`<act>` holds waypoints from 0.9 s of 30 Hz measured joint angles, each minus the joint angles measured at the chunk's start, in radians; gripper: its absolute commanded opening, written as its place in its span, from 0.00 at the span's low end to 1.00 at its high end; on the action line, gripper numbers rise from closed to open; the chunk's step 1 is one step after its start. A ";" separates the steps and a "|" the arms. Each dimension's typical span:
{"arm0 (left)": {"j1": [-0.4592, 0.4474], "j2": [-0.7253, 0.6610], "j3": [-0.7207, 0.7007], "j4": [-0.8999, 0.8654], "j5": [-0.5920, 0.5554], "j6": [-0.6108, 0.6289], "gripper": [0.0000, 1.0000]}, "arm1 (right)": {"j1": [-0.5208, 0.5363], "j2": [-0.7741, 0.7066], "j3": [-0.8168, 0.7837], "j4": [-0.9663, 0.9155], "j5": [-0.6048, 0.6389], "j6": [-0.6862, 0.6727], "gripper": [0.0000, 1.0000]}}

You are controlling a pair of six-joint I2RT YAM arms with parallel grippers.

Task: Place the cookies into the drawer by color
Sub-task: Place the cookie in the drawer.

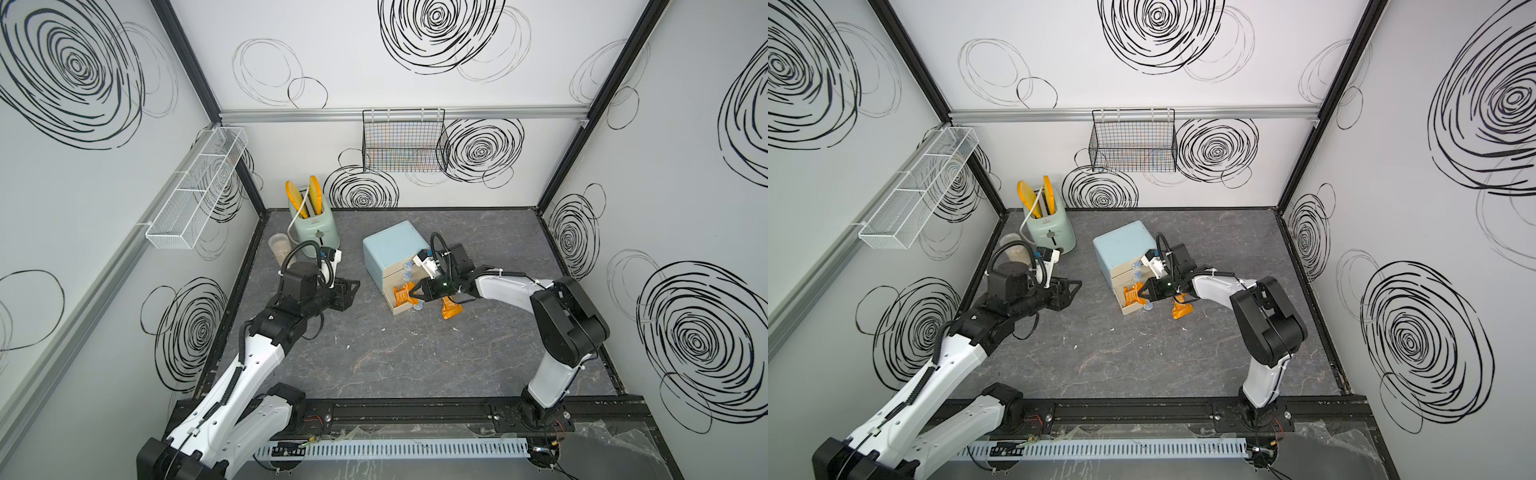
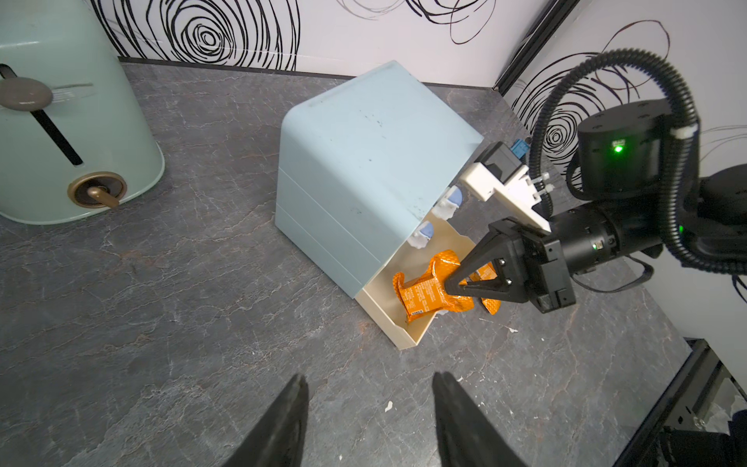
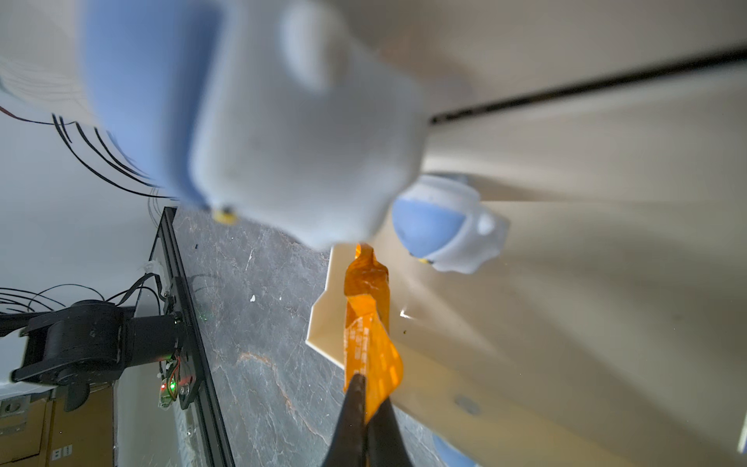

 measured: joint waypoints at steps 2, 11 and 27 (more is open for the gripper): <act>0.001 0.000 0.000 0.000 0.002 0.000 0.55 | 0.000 0.006 0.004 0.003 0.001 0.002 0.02; 0.002 0.000 0.000 0.000 0.009 0.000 0.55 | 0.000 0.013 0.006 0.011 0.011 0.015 0.34; 0.005 0.009 -0.001 0.002 0.033 0.000 0.55 | -0.017 -0.304 -0.124 0.049 0.197 -0.001 0.56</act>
